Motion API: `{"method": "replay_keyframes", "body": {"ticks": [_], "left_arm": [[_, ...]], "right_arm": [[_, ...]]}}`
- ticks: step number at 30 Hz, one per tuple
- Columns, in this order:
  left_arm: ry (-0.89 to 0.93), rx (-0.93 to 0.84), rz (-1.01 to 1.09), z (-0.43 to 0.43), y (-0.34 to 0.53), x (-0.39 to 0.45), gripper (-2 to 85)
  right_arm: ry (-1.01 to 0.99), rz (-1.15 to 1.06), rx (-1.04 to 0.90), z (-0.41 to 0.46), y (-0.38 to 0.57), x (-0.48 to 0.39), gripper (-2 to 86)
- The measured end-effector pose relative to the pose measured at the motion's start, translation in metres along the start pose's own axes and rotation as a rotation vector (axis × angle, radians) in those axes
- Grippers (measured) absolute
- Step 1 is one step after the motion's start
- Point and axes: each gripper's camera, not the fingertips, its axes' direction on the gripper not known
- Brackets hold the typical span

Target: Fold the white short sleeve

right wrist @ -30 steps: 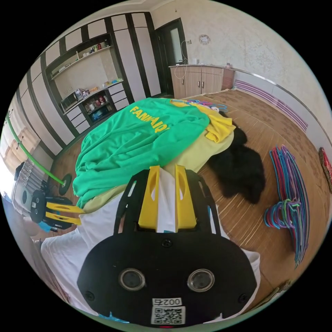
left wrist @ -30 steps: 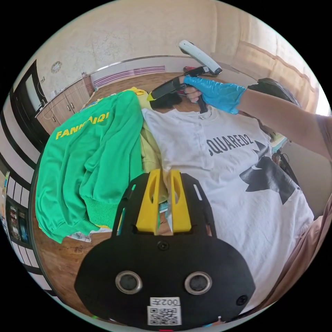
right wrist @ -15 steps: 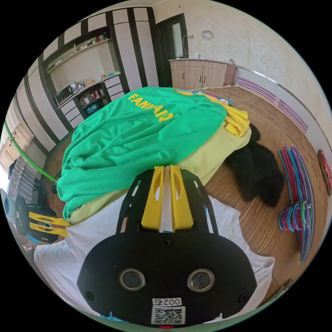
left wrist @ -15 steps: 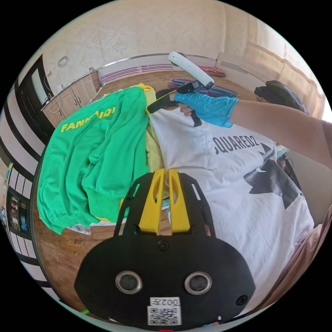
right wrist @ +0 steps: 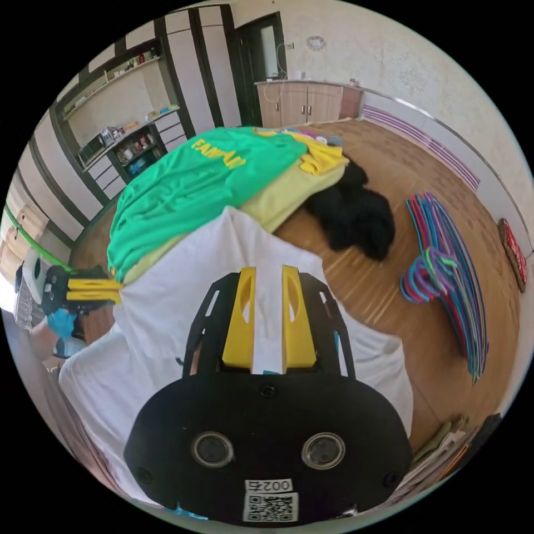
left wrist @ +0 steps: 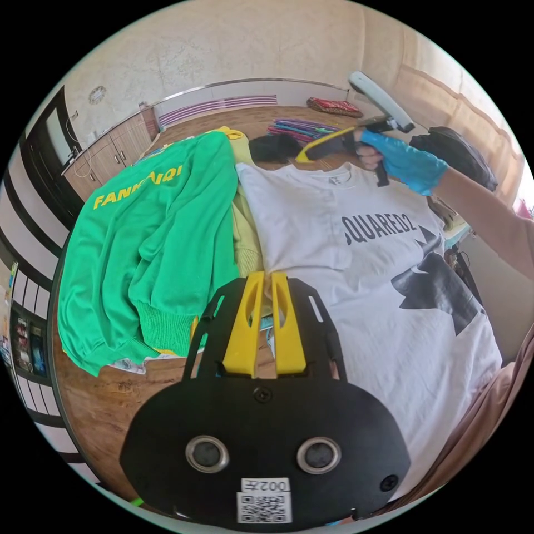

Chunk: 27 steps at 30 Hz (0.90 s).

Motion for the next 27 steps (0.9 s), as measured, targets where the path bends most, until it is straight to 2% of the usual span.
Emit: {"method": "replay_keyframes", "body": {"ticks": [7,15,20,27], "left_arm": [[-0.014,-0.021,0.005,0.004,-0.008,0.005,-0.2],[-0.039,-0.048,0.001,0.007,-0.021,0.014,-0.5],[-0.039,-0.058,-0.004,0.007,-0.029,0.019,-1.3],[-0.054,-0.061,-0.024,0.006,-0.039,0.029,-1.4]], "right_arm": [[0.050,0.008,-0.097,0.011,0.051,-0.019,7.3],[0.078,0.052,-0.043,-0.029,0.072,-0.034,6.3],[-0.025,-0.048,0.023,-0.089,0.110,-0.083,6.2],[-0.109,-0.184,0.060,-0.118,0.148,-0.172,6.7]]}}
